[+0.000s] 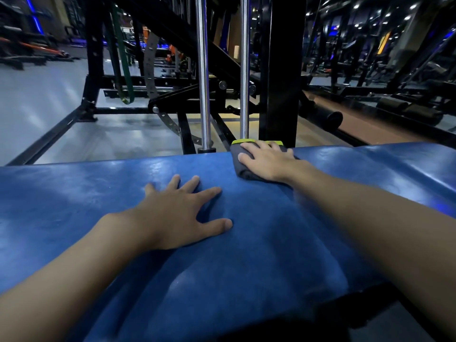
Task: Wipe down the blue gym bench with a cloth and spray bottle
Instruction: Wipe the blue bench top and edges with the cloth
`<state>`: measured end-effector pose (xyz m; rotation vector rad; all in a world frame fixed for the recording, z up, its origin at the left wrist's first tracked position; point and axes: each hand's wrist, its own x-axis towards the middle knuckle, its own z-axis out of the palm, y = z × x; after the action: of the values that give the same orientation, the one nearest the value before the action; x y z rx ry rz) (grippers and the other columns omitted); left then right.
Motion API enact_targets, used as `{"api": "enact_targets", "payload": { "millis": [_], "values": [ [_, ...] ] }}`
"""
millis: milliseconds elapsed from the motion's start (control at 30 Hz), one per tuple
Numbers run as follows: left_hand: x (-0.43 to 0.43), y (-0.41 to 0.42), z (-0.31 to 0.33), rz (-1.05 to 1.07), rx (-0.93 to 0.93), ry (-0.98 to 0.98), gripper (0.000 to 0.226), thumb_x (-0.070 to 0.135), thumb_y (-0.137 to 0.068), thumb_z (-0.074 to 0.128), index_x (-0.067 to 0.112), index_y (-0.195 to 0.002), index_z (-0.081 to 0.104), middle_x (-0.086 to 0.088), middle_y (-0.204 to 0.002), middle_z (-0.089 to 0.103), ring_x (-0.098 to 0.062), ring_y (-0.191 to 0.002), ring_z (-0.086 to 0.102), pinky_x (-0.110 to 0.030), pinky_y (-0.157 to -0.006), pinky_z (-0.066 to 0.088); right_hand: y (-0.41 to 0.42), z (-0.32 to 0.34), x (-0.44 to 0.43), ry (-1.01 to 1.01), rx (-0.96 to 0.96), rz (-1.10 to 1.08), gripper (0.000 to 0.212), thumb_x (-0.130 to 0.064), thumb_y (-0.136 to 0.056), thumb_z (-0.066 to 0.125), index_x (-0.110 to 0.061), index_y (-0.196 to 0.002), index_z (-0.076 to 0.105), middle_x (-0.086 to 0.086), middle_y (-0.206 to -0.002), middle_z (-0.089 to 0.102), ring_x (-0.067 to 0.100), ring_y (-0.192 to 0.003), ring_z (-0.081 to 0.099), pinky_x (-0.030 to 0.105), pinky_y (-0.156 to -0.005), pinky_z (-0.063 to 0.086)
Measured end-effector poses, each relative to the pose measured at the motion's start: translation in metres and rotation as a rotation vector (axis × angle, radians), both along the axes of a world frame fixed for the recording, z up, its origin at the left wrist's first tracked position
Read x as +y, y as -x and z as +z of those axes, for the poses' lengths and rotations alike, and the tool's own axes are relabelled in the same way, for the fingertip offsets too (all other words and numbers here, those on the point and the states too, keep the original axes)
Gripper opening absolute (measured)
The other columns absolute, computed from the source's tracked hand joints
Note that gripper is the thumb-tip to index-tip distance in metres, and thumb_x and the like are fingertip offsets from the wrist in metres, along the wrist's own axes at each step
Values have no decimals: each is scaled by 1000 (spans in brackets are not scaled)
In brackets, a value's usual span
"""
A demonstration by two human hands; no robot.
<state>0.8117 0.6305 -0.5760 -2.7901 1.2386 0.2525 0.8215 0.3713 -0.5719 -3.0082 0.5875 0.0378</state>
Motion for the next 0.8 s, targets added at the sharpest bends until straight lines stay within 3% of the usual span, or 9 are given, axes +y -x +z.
{"api": "enact_targets", "payload": {
  "millis": [233,367,533,600,800],
  "values": [
    [0,2,1,18,43,41,108,99,-52,4,56,-151,9,11,-163,15,-27,-152,9,-66,-112,18,83,-6,23,46,23,74,60,-63,-96,13,-47,-154,8,-4,-167,0,27,-152,1,66,-115,10],
    [2,7,4,49,60,67,88,92,-76,26,52,-153,15,7,-166,13,-27,-154,7,-67,-115,13,155,-6,49,61,48,112,62,-63,-95,10,-48,-154,1,-5,-167,-8,23,-153,-6,60,-118,6],
    [7,12,10,23,32,141,79,84,-82,30,45,-150,31,11,-158,30,-18,-149,23,-62,-114,21,216,2,69,93,83,141,79,-79,-77,-7,-51,-151,-10,-8,-164,-21,18,-151,-20,58,-120,-3],
    [10,11,14,50,27,144,77,83,-83,31,45,-150,31,10,-161,26,-19,-151,19,-64,-115,18,224,2,73,103,34,129,82,-84,-74,-12,-53,-150,-12,-9,-165,-19,18,-151,-21,57,-120,-6],
    [13,9,9,87,59,13,85,90,-78,24,52,-153,12,6,-165,13,-31,-153,9,-67,-115,14,190,-11,77,156,-81,85,83,-69,-74,-9,-51,-153,13,-6,-167,7,23,-152,5,56,-117,14]
  ]
}}
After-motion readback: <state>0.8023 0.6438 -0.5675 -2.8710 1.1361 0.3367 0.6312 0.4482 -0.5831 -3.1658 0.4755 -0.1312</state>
